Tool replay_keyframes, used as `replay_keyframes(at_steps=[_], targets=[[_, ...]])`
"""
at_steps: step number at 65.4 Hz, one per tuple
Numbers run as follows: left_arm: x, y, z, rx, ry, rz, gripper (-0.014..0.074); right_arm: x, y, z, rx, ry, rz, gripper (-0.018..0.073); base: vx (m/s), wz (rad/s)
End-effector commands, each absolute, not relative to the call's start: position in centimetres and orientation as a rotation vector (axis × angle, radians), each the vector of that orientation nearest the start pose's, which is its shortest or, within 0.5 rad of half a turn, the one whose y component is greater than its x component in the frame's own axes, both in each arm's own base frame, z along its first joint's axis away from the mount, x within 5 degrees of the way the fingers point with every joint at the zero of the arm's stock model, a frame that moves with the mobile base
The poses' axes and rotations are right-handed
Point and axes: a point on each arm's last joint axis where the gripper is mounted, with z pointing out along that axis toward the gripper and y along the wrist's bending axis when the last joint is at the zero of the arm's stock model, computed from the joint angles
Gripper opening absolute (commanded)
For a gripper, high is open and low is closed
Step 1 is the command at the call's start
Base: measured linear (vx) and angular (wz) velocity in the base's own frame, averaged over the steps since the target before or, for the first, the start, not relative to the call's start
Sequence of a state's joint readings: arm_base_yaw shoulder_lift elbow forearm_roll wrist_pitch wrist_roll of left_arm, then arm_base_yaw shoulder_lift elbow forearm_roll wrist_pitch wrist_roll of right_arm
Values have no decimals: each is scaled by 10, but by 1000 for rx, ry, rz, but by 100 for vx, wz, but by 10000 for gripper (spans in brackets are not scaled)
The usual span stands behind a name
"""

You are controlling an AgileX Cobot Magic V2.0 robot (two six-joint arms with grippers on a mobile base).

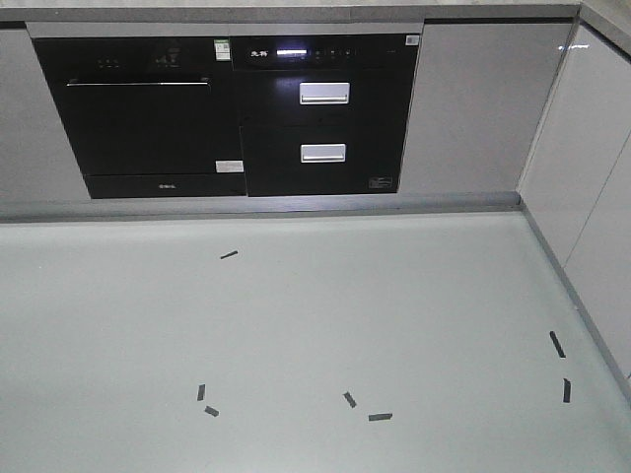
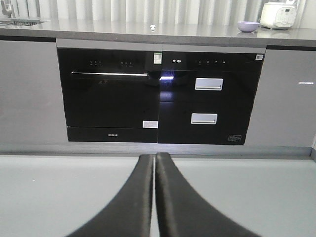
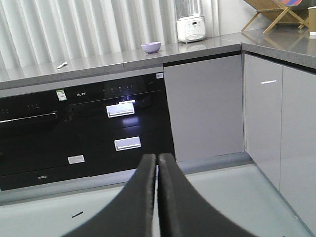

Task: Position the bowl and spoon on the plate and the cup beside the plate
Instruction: 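Drive the base toward the black appliance cabinet, both grippers held closed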

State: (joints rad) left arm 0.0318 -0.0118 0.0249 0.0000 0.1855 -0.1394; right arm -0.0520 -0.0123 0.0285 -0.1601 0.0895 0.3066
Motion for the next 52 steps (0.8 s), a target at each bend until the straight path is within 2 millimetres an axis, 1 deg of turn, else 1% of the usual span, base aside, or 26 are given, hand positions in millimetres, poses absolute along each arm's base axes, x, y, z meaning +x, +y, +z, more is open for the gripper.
replay_keyframes(at_steps=[1,52], targets=[[57,2,185,-151,1630,-87,-6,56,-3,203,148,1508,62,15,0,0],[57,2,185,-151,1630,-87,-6,56,-3,203,148,1507,62,15,0,0]])
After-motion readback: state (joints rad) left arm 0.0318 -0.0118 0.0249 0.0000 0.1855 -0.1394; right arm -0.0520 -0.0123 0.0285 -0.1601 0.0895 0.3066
